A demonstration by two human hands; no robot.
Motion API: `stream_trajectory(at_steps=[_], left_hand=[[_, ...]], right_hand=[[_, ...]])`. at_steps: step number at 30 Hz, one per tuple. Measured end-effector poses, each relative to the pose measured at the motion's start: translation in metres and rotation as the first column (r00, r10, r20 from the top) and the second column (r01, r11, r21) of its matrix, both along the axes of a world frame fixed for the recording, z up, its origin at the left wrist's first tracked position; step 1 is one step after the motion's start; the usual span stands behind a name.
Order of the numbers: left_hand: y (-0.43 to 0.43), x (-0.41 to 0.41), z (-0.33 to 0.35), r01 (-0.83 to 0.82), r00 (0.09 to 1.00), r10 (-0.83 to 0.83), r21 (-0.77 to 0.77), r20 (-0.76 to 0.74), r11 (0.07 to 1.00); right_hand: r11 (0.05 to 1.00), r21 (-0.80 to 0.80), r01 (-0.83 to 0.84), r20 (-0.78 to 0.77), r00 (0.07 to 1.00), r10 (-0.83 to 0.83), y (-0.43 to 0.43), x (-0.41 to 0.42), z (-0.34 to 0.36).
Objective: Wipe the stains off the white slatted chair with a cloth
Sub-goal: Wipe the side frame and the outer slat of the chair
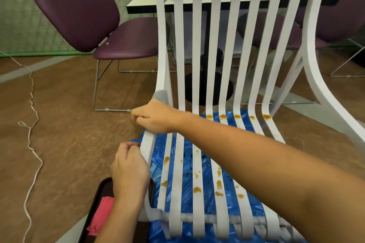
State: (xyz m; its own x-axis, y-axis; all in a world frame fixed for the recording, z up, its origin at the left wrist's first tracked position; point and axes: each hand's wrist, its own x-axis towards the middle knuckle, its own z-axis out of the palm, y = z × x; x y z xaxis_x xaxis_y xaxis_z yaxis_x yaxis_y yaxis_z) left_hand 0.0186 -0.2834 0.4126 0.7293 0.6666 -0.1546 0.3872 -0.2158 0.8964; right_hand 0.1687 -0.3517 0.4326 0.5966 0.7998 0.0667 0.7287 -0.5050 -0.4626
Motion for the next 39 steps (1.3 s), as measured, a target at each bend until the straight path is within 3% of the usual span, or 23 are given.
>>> stream_trajectory(at_steps=[4, 8, 13, 17, 19, 21, 23, 27, 29, 31, 33, 36, 39], left_hand=[[-0.002, -0.001, 0.001, 0.023, 1.0, -0.023, 0.012, -0.007, 1.0], [-0.003, 0.0, 0.004, -0.002, 1.0, 0.002, 0.003, -0.005, 1.0], [-0.006, -0.004, 0.007, -0.101, 0.991, 0.103, -0.019, 0.083, 0.995], [-0.008, -0.006, 0.002, -0.227, 0.932, 0.258, -0.142, 0.256, 0.963], [-0.005, -0.005, -0.001, -0.259, 0.883, 0.319, -0.209, 0.344, 0.943], [-0.003, -0.005, -0.005, -0.253, 0.837, 0.344, -0.257, 0.426, 0.933], [-0.002, -0.008, -0.008, -0.188, 0.827, 0.287, -0.244, 0.483, 0.951], [-0.011, -0.032, -0.009, 0.031, 0.845, -0.086, 0.112, 0.527, 0.993], [-0.026, -0.051, -0.006, 0.13, 0.826, -0.264, 0.288, 0.498, 0.949], [-0.047, -0.067, 0.0, 0.215, 0.813, -0.363, 0.344, 0.455, 0.914], [-0.068, -0.082, 0.009, 0.294, 0.804, -0.392, 0.273, 0.448, 0.916], [-0.09, -0.091, 0.027, 0.439, 0.824, -0.354, -0.105, 0.443, 0.892], [-0.099, -0.089, 0.036, 0.413, 0.91, -0.336, -0.457, 0.242, 0.788]], right_hand=[[0.982, -0.113, 0.152, 0.166, 0.977, -0.133, 0.009, 0.042, 0.007], [0.947, -0.241, 0.212, 0.296, 0.945, -0.136, 0.024, 0.045, 0.017], [0.983, -0.094, 0.16, 0.181, 0.973, -0.141, 0.019, -0.002, 0.012], [0.942, 0.222, 0.253, -0.153, 0.963, -0.222, 0.017, -0.059, -0.001], [0.853, 0.381, 0.357, -0.404, 0.894, -0.194, 0.02, -0.086, -0.006], [0.704, 0.512, 0.492, -0.679, 0.734, -0.019, 0.018, -0.107, -0.002], [0.561, 0.554, 0.615, -0.807, 0.563, 0.179, 0.011, -0.125, 0.006], [0.333, 0.459, 0.824, -0.851, 0.3, 0.431, -0.023, -0.153, 0.019], [0.187, 0.373, 0.909, -0.813, 0.223, 0.538, -0.047, -0.159, 0.027], [0.092, 0.312, 0.946, -0.746, 0.184, 0.64, -0.074, -0.165, 0.032], [0.055, 0.303, 0.951, -0.694, 0.181, 0.697, -0.099, -0.176, 0.036], [-0.006, 0.296, 0.955, -0.668, 0.212, 0.713, -0.129, -0.192, 0.043], [-0.098, 0.265, 0.959, -0.667, 0.256, 0.7, -0.151, -0.199, 0.045]])
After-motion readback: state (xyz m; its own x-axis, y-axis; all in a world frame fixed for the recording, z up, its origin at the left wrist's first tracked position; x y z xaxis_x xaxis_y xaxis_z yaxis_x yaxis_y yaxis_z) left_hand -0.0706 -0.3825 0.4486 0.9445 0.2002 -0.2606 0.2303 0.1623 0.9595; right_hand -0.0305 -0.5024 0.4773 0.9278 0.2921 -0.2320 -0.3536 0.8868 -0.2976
